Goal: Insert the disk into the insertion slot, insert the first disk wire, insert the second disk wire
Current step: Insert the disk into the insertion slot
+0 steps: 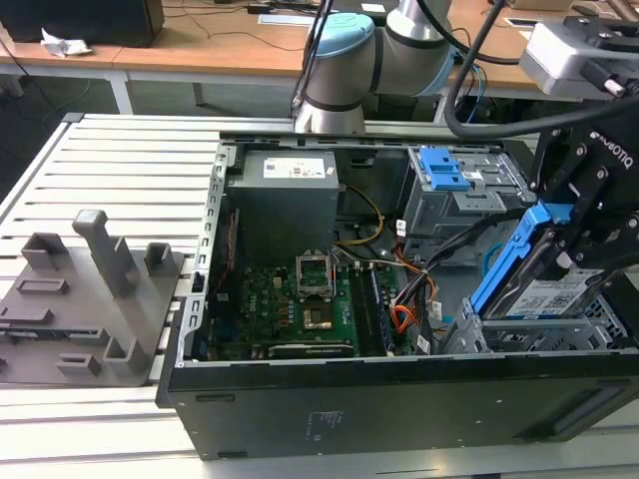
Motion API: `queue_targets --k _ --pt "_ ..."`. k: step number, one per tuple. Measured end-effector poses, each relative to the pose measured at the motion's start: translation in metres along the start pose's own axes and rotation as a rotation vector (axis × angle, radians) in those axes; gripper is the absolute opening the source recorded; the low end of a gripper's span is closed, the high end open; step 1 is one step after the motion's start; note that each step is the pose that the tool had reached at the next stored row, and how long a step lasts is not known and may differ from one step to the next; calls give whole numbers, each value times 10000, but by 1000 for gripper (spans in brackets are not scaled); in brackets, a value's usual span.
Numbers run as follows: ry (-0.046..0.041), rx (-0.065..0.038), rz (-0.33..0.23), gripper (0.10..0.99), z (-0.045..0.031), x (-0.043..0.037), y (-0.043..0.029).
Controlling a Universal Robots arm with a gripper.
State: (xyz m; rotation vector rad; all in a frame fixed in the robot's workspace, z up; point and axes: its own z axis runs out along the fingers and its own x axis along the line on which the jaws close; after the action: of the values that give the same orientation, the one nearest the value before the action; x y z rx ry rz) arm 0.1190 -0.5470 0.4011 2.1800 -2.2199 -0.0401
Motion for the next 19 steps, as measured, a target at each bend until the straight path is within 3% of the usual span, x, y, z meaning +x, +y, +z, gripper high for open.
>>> queue_targets --k 4,9,10,13,18,19 --pt "0 0 0 365 84 -1 -3" --pt "2 0 0 365 87 0 -3" --pt "1 0 1 443 88 -1 -3" --pt "0 0 0 443 90 0 -4" --pt "0 0 0 118 93 -1 -3" --pt "0 0 0 106 93 -1 -4"
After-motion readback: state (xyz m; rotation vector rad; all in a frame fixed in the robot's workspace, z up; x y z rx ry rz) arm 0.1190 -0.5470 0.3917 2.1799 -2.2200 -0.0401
